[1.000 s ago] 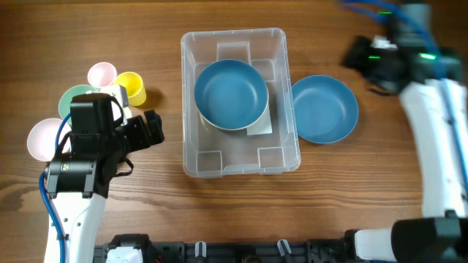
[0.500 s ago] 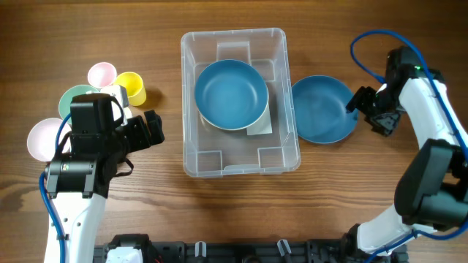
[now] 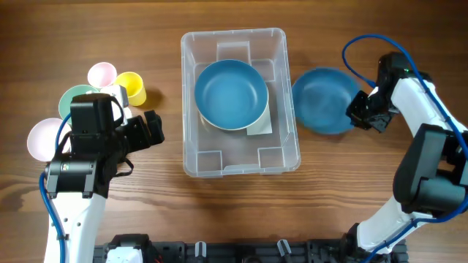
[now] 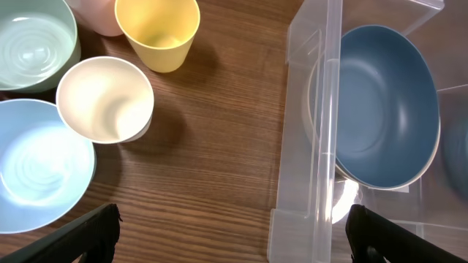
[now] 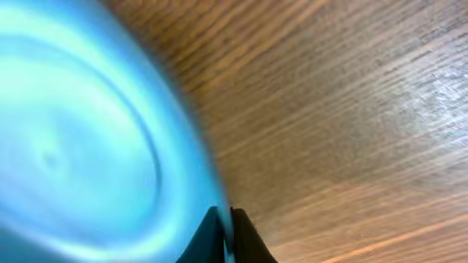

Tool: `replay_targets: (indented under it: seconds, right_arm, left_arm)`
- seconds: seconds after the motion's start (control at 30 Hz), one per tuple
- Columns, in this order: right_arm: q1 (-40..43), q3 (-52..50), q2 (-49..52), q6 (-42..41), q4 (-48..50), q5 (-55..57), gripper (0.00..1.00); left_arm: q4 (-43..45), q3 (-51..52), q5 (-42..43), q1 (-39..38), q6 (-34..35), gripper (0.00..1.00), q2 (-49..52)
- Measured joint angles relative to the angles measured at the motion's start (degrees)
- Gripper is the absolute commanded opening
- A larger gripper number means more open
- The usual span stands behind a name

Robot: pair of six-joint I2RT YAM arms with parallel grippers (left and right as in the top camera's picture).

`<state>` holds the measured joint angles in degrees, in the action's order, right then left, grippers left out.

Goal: Pack container
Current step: 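Stack the second teal bowl onto the bowls in the bin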

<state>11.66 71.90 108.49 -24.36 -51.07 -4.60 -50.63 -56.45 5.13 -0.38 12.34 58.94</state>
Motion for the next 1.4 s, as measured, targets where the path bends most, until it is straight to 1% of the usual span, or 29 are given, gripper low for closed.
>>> replay_targets:
  seconds: [0.23,0.33,0.4,0.5,0.57,0.63,0.7,0.8,0.9,0.97,1.0,1.03,1.07,1.1,1.2,1.27,1.4]
  right_arm:
    - [0.0,0.1,0.0,-1.3,-0.2,-0.2,0.04]
    - [0.0,2.9,-1.7,-1.5,-2.6,-0.2,0.04]
    - [0.0,5.7,-6.3,-1.7,-3.5,0.1,0.04]
    - [-0.3,10.4,-16.9,-1.8,-2.6,0.2,0.04]
    - [-1.5,13.1,-24.4,-2.0,-0.3,0.3,0.05]
    - [-4.8,14.2,-29.9,-1.9,1.1,0.5,0.04]
    - [-10.6,14.5,-31.7,-1.0,1.2,0.2,0.04]
    - [-18.7,14.5,-28.7,2.2,2.2,0.1,0.04]
    - [-27.9,14.5,-22.6,5.8,4.0,-0.2,0.04]
    - [-31.5,14.4,-18.7,6.8,5.1,-0.5,0.05]
    - [-32.5,14.4,-16.5,6.9,5.8,-0.5,0.13]
    - [-32.8,14.4,-15.2,7.0,6.4,-0.5,0.28]
    - [-33.0,14.4,-13.8,7.3,7.2,-0.5,0.47]
    - [-33.1,14.4,-11.8,7.3,8.0,-0.5,0.49]
    - [-33.2,14.3,-8.5,7.6,7.7,-0.5,0.49]
    - [-33.2,14.3,-8.2,7.8,7.3,-0.5,0.49]
    - [-33.1,14.1,-9.6,7.5,5.4,2.8,0.48]
  left_arm:
    - [0.0,0.0,0.0,0.0,0.0,1.0,0.0]
    - [0.0,0.0,0.0,0.0,0.0,1.0,0.0]
    - [0.0,0.0,0.0,0.0,0.0,1.0,0.0]
    - [0.0,0.0,0.0,0.0,0.0,1.0,0.0]
    - [0.0,0.0,0.0,0.0,0.0,1.0,0.0]
    - [0.0,0.0,0.0,0.0,0.0,1.0,0.0]
    - [0.0,0.0,0.0,0.0,0.0,1.0,0.0]
    - [0.0,0.0,0.0,0.0,0.0,1.0,0.0]
    - [0.0,0.0,0.0,0.0,0.0,1.0,0.0]
    - [0.0,0.0,0.0,0.0,0.0,1.0,0.0]
    - [0.0,0.0,0.0,0.0,0.0,1.0,0.0]
    - [0.0,0.0,0.0,0.0,0.0,1.0,0.0]
    - [0.0,0.0,0.0,0.0,0.0,1.0,0.0]
    - [0.0,0.0,0.0,0.0,0.0,1.0,0.0]
    - [0.0,0.0,0.0,0.0,0.0,1.0,0.0]
    - [0.0,0.0,0.0,0.0,0.0,1.0,0.0]
    - [0.2,0.0,0.0,0.0,0.1,0.94,0.0]
